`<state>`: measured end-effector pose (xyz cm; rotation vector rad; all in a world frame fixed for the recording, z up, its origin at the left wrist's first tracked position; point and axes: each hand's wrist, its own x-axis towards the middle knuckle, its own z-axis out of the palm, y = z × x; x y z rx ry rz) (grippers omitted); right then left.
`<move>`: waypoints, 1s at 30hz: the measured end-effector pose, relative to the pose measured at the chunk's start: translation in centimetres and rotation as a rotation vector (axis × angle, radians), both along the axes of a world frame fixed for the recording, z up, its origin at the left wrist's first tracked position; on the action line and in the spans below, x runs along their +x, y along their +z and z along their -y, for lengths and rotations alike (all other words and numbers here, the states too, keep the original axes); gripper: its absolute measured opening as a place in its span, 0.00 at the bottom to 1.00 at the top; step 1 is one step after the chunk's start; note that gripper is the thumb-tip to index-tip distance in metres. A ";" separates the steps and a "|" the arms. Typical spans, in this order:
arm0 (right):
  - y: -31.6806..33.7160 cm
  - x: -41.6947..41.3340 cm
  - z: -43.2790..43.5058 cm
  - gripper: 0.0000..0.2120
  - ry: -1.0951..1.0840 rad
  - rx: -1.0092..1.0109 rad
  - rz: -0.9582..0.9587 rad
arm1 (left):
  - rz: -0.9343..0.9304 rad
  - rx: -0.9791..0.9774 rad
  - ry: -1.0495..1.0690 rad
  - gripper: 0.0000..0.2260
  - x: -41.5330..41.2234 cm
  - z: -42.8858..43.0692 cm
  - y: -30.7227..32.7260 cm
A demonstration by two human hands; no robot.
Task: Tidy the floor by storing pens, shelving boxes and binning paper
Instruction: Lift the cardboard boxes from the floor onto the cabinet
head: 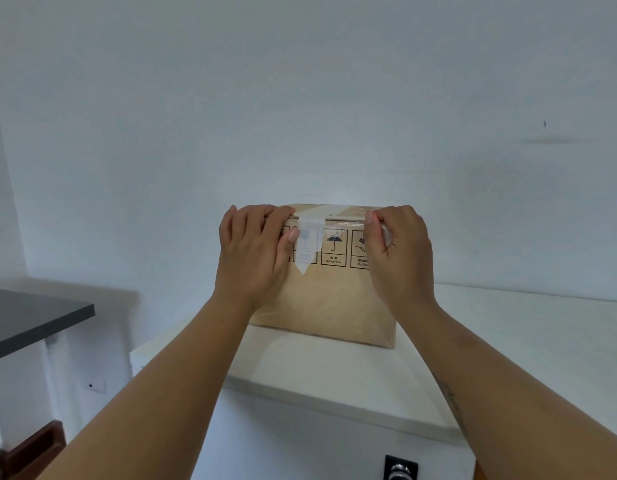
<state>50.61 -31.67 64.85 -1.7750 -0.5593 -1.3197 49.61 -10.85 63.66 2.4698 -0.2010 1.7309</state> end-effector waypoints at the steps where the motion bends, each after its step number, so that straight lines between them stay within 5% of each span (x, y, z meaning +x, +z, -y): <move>1: -0.1 0.1 -0.1 0.14 -0.013 0.002 -0.002 | 0.002 -0.003 0.002 0.21 0.1 0.0 -0.1; 11: 1.3 -1.5 0.6 0.15 -0.193 -0.153 -0.114 | -0.189 -0.021 -0.073 0.22 -4.6 -0.3 3.5; 17: 3.0 -4.4 -0.2 0.16 -0.218 -0.281 -0.036 | -0.218 0.036 0.083 0.21 -10.6 -4.4 5.8; 24: 1.1 -6.4 -5.6 0.17 -0.299 -0.535 0.008 | -0.330 -0.017 0.253 0.24 -18.6 -9.9 1.2; 30: 1.3 -4.4 -3.7 0.40 -0.546 -0.705 -0.232 | -0.364 -0.042 0.395 0.26 -23.6 -15.0 -0.4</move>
